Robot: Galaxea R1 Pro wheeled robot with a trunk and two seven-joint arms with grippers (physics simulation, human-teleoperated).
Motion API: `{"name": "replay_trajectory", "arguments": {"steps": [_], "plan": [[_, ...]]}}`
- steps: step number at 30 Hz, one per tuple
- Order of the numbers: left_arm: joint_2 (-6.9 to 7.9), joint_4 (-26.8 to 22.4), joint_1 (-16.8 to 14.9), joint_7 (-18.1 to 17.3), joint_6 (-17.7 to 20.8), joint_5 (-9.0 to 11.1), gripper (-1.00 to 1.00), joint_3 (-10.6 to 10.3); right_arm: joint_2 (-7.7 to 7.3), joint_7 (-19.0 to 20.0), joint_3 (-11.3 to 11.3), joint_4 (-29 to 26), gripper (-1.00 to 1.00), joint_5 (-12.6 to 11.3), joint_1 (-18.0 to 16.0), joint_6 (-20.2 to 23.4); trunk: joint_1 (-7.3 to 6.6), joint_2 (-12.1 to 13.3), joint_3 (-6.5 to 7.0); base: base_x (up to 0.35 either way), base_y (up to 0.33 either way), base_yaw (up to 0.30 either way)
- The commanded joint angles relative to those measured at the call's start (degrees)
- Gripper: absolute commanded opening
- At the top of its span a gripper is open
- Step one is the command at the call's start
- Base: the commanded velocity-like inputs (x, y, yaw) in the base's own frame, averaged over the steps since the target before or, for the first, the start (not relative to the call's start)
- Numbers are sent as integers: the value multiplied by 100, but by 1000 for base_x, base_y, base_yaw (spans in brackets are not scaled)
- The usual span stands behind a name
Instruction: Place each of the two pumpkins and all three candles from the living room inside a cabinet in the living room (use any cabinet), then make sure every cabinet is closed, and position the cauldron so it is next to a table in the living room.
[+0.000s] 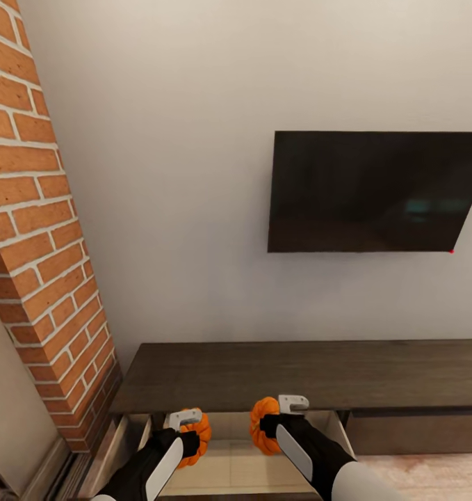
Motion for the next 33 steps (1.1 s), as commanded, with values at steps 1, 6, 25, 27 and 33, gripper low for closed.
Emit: {"name": "replay_trajectory", "arguments": {"steps": [1,6,25,27,33], "plan": [[4,-11,-5,67,-5,54,-100,-38,-3,-44,37,37,-100,-53,-8,-52,23,-46,-25,0,0,0],[-10,-10,-3,73,-33,57,-100,-56,-1,-44,21,149,-100,-62,-8,-324,133,-246,-115,0,0,0],[-40,-133,-301,142,684,119,-100,-122,-13,-104,-108,143,-100,-52,-75,1088,550,-1009,-456,0,0,0],[-40,-157,-316,150,725,117,-100,-122,-8,-106,-110,143,-100,-48,-87,1256,594,-1089,-492,0,0,0],[-34,-171,-331,146,752,127,-100,-115,9,-108,-107,61,-100,-35,-95,1458,726,-1329,-599,0,0,0]]}}
